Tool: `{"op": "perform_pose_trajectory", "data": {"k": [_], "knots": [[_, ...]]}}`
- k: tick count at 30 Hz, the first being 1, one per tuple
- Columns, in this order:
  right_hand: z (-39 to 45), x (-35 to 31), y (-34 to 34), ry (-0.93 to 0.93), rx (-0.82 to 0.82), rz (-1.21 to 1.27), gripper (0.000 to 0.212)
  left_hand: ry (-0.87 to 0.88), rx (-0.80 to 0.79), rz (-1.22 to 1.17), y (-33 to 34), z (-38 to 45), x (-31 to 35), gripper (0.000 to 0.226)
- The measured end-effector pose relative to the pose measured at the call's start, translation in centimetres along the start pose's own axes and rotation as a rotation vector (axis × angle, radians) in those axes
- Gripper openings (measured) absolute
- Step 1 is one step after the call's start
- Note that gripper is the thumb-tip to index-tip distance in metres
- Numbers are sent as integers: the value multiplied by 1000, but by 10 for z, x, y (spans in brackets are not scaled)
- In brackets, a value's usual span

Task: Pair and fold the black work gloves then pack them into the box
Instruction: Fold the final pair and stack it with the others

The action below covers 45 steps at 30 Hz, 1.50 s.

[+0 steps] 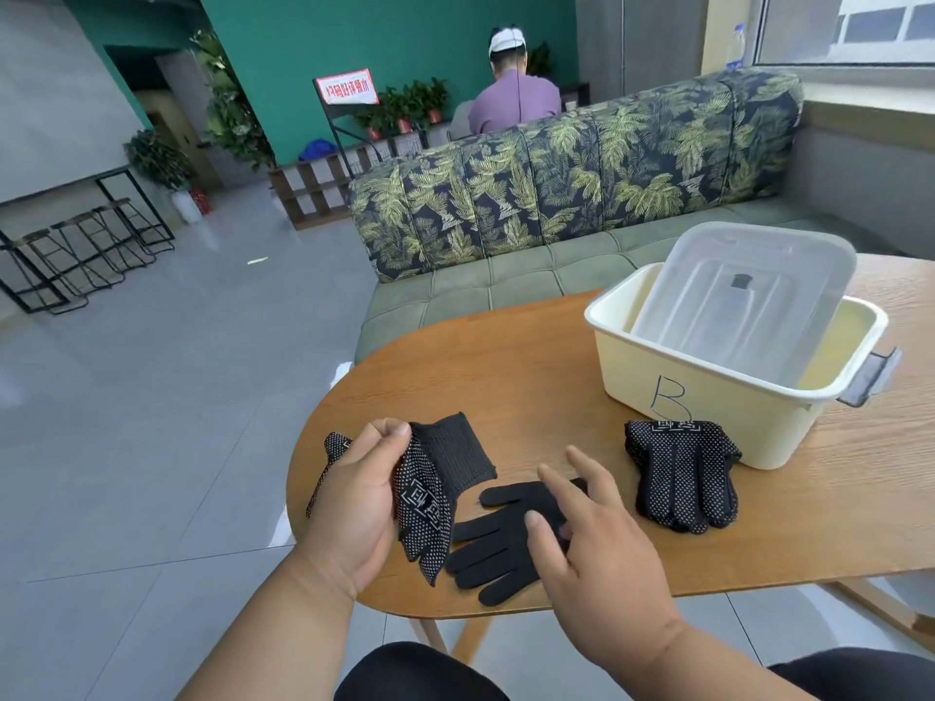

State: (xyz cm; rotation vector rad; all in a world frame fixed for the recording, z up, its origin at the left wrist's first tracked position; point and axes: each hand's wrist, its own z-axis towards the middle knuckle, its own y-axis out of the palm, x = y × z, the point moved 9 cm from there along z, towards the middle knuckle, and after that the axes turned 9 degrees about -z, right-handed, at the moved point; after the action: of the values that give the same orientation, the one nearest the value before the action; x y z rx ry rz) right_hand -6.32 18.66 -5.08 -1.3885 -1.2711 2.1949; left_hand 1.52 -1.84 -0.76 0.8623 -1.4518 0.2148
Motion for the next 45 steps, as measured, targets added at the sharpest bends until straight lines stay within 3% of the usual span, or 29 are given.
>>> {"op": "perform_pose_trajectory", "data": {"k": [6,10,13,16,21,26,32,36,41,45], "knots": [[1,-17,20,16,-231,782,43,-1,-45,171,0,-2,-17,13],[6,-16,31,153,-240,878,22,-29,-45,217,-5,-4,-23,14],[15,-13,35,234,-261,950,23,-15,-39,262,-8,-6,-19,16],[24,-1,34,351,-239,1035,22,58,-11,541,-2,2,-12,17],[23,46,34,572,-154,838,19,119,87,914,6,31,-29,14],[15,61,41,676,-157,851,15,106,21,1048,2,20,-62,15],[14,66,44,682,-108,775,36,195,25,1269,-12,3,-72,15],[15,64,37,589,-67,661,52,179,42,1397,-24,6,-79,24],[17,64,40,567,-116,593,28,191,61,1416,-30,9,-82,12],[16,66,43,582,-112,582,26,182,74,1398,-32,14,-81,15]]}}
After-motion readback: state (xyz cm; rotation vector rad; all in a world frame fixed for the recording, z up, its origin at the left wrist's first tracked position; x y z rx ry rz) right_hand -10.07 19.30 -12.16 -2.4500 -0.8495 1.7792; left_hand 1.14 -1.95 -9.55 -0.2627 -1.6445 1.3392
